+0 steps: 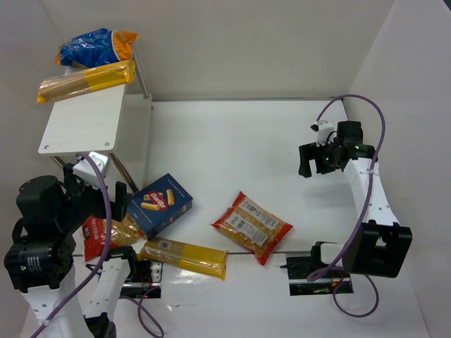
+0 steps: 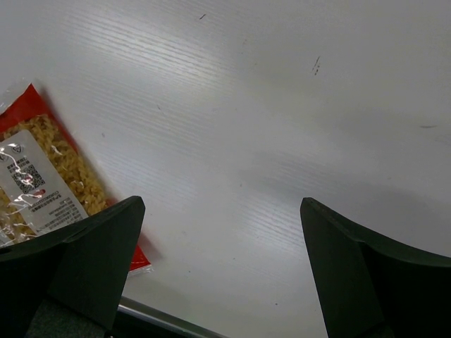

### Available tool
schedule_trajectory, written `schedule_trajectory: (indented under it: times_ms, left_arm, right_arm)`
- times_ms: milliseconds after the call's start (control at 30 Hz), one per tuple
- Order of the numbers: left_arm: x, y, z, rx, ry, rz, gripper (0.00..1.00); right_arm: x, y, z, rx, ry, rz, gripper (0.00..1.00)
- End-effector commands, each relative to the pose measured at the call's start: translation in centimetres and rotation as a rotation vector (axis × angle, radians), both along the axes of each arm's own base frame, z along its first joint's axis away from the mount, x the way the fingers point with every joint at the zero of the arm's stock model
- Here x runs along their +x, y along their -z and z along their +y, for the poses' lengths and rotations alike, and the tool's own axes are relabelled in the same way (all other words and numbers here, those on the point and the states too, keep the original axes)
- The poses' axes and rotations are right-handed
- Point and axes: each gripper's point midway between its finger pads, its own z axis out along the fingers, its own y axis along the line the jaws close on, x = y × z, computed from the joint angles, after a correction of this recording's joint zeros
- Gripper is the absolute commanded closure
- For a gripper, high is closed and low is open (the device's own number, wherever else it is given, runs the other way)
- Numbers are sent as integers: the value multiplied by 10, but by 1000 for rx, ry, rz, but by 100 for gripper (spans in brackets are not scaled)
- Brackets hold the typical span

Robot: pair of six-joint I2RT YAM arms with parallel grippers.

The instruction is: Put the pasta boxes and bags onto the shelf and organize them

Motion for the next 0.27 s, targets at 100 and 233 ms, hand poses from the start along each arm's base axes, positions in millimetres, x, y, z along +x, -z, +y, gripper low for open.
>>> schedule_trajectory:
  times_ms: [100, 233]
  left_arm:
    - [4, -1, -3, -13, 13, -2, 0]
    - [4, -1, -3, -13, 13, -2, 0]
  right_arm:
    - [4, -14, 2, -9, -2, -55, 0]
    - [4, -11, 2, -8, -2, -46, 0]
